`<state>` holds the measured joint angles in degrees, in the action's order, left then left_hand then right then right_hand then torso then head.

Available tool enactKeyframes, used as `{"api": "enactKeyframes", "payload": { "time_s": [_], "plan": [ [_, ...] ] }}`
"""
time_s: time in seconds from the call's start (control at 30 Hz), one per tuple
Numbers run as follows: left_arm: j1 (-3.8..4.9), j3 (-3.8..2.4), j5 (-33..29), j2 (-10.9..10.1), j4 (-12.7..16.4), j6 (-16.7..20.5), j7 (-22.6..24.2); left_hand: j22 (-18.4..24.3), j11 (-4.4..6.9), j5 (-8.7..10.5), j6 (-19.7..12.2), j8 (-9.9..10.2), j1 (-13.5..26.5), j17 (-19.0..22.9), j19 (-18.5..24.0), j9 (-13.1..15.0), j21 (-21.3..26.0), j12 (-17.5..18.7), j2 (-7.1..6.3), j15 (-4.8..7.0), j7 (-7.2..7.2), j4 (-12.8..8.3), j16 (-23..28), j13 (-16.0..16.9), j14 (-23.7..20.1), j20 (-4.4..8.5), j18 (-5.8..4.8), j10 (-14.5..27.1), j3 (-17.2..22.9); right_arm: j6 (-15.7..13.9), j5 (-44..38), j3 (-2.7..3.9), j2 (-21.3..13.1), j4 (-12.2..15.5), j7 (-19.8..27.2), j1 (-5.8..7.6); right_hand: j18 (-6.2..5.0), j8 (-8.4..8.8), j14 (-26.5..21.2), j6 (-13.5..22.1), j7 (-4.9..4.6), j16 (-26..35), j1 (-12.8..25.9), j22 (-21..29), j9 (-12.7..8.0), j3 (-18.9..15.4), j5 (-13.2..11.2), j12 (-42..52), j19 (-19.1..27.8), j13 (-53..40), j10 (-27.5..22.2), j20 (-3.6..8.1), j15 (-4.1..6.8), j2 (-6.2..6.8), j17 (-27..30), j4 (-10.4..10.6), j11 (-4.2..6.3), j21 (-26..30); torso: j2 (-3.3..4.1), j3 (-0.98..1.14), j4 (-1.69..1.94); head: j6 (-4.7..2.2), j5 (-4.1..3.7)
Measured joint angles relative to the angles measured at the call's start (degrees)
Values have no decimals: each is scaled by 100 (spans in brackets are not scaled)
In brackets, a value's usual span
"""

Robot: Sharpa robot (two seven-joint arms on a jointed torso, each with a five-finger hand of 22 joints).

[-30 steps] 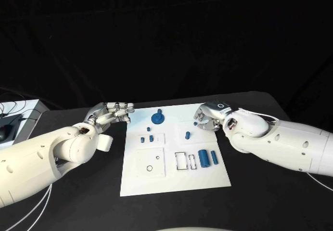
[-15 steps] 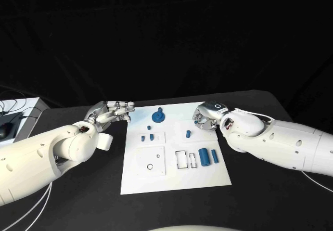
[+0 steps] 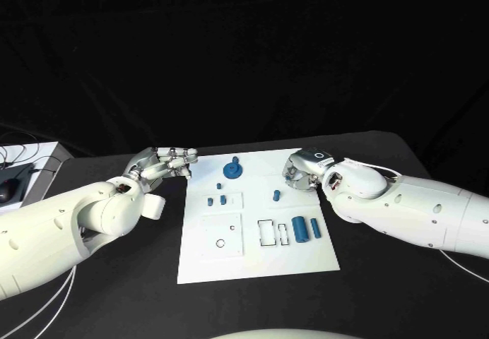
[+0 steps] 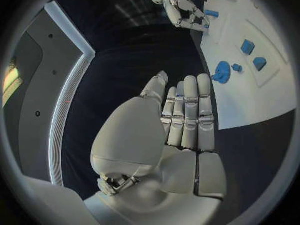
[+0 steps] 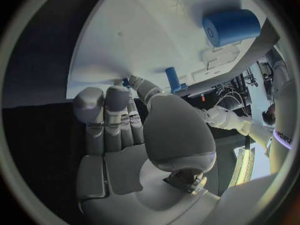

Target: Assemble the parts on the task board

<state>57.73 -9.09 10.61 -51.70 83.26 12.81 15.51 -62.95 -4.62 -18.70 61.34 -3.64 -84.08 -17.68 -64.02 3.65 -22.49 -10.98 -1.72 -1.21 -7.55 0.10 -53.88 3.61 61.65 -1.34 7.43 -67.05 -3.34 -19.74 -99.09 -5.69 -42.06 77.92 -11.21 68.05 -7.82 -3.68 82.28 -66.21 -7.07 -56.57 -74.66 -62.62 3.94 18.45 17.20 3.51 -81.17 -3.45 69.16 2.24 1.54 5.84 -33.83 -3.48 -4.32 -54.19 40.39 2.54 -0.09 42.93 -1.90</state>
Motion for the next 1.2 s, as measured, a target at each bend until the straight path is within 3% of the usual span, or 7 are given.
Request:
{"api": "enactKeyframes", "payload": {
  "time_s": [0.17, 0.33, 0.53, 0.97, 1.2],
  "plan": [
    [0, -2, 36, 0, 0, -48, -13, -69, -33, 0, 0, 0, 33, -86, -8, 0, -8, 0, 32, 0, 0, 8, -8, 0, 0, 8, 0, 33, -55, 4, 19, 3, 3, -3, 0, -1, 11, 26, -21, -120, 12, -29, -159, -61, 13, 154, -92, -3, -31, 1, 143, 30, 21, -189, 0, -104, 60, 28, -1, -1, -1, 6, -9],
    [0, -4, 67, 0, -2, -120, -15, -69, -30, 0, 0, 0, 38, -87, -8, 0, -8, 0, 37, 0, 0, 30, -8, 0, 0, 8, 0, 71, -77, -34, 8, 3, 7, 10, -15, -9, 71, 10, -51, -273, 29, -64, -156, -200, 29, 518, -151, -53, -62, 7, 229, 61, 51, -248, 0, -360, 75, 28, -1, 1, -1, 9, -13],
    [0, -7, 89, 0, -7, -185, -15, -69, -30, 0, 0, 0, 38, -107, -8, 0, -8, 0, 37, 0, 0, 30, -8, 0, 0, 8, 0, 71, -109, -110, -31, -4, 7, 25, -59, -27, 79, -7, -51, -287, 43, -96, -103, -327, 97, 663, -205, -32, -62, 7, 248, 62, 52, -314, 0, -506, 55, 28, -1, -2, 3, 9, -18],
    [0, -11, 99, 8, -81, -238, -13, -75, -51, 0, 0, 0, 38, -128, -8, 0, -8, 0, 37, -1, 0, 30, -7, 0, -1, 8, 0, 92, -109, -431, -110, -32, -86, 191, -202, -93, 81, -7, -51, -335, 48, -136, -60, -745, 106, 678, -239, -33, -157, 4, 248, 76, 52, -359, 46, -588, 55, 260, -10, -2, 5, -1, -3],
    [0, -12, 99, 17, -166, -246, -13, -80, -51, 0, 0, 0, 38, -134, -8, 0, -8, 21, 37, -1, 0, 14, -7, 0, -1, 8, 0, 92, -124, -654, -43, 39, -254, 496, -200, -66, 75, -7, -63, -349, 62, -151, -60, -951, 138, 671, -249, -38, -226, -8, 248, 82, 65, -359, 46, -596, 55, 436, -14, -2, -5, -10, 13]
  ]
}}
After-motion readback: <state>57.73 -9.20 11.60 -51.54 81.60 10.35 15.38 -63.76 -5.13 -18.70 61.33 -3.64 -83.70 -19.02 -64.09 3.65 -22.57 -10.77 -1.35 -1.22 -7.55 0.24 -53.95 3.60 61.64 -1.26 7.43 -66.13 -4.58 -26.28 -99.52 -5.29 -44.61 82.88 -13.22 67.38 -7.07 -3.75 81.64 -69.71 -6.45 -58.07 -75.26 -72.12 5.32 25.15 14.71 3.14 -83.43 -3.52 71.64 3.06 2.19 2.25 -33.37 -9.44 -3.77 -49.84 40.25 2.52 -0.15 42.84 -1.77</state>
